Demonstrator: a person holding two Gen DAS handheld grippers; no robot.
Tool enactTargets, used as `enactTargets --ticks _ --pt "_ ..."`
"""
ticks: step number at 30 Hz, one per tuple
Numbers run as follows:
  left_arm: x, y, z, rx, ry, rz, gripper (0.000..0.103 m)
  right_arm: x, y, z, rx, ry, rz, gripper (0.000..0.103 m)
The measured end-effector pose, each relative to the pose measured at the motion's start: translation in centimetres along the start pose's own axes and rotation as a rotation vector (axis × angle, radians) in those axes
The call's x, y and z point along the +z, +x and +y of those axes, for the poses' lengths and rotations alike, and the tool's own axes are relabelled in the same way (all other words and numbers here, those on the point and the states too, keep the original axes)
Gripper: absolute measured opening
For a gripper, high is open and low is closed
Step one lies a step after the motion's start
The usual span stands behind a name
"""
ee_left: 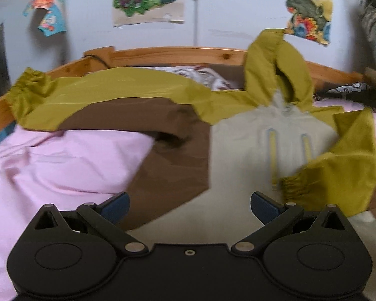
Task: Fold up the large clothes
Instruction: 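Grasp the olive sleeve cuff with the right tool and fold it across the jacket front, then grasp the other olive sleeve cuff with the left tool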
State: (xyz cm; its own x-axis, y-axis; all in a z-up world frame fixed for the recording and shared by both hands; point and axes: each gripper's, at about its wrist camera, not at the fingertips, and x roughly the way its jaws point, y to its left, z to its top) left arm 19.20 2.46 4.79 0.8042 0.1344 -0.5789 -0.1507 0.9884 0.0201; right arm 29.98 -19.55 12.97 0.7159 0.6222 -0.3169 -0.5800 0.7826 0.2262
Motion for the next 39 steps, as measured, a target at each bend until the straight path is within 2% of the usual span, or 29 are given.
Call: enactTargets --ticks 1,3,5,6,9,11,13,17,19,21,26,31,36,39 --pt "-0.1 0.0 0.4 0.014 0.001 0.004 0.102 -1.4 1.0 -0.1 0.041 0.018 0.037 0.001" --pt "-0.1 0.0 1.2 0.026 -0.003 0.011 0.102 -4.1 2.5 0.0 0.089 0.051 0.101 0.010" --pt "-0.3 -0.1 1.5 0.019 -0.001 0.020 0.102 -6.6 2.4 -0.1 0.094 0.058 0.141 0.049" --pt "-0.4 0.0 1.5 0.003 0.003 0.021 0.102 -7.6 2.1 -0.2 0.086 0.052 0.150 0.056" --pt "-0.6 0.8 0.8 -0.086 0.020 0.009 0.102 -10.2 -0.6 -1.5 0.022 0.049 0.164 0.065" --pt "-1.0 1.8 -0.2 -0.169 0.026 0.017 0.102 -11.2 -2.7 -2.8 -0.064 0.067 0.156 0.079" --pt "-1.3 3.5 -1.5 -0.287 0.031 0.045 0.102 -12.1 -4.5 -3.8 -0.167 0.078 0.125 0.086" --pt "-1.4 7.8 -4.6 -0.458 0.030 0.099 0.102 -13.3 -7.7 -5.8 -0.310 0.141 0.082 0.092" --pt "-1.4 10.0 -6.2 -0.501 0.026 0.132 0.099 -13.9 -8.6 -7.0 -0.364 0.171 0.044 0.099" --pt "-1.3 11.8 -7.5 -0.534 0.014 0.168 0.097 -14.3 -9.0 -8.1 -0.412 0.158 -0.004 0.100" --pt "-1.7 13.6 -9.4 -0.663 -0.017 0.231 0.095 -15.1 -9.5 -11.1 -0.419 0.232 -0.080 0.102" --pt "-2.4 14.1 -11.1 -0.739 0.010 0.269 0.095 -16.8 -9.4 -13.3 -0.452 0.260 -0.035 0.102" --pt "-2.0 15.2 -12.2 -0.786 -0.026 0.277 0.095 -17.8 -9.2 -14.8 -0.457 0.333 -0.019 0.102" --pt "-1.8 16.1 -12.7 -0.812 -0.057 0.294 0.090 -18.4 -9.0 -15.2 -0.465 0.346 -0.007 0.102"
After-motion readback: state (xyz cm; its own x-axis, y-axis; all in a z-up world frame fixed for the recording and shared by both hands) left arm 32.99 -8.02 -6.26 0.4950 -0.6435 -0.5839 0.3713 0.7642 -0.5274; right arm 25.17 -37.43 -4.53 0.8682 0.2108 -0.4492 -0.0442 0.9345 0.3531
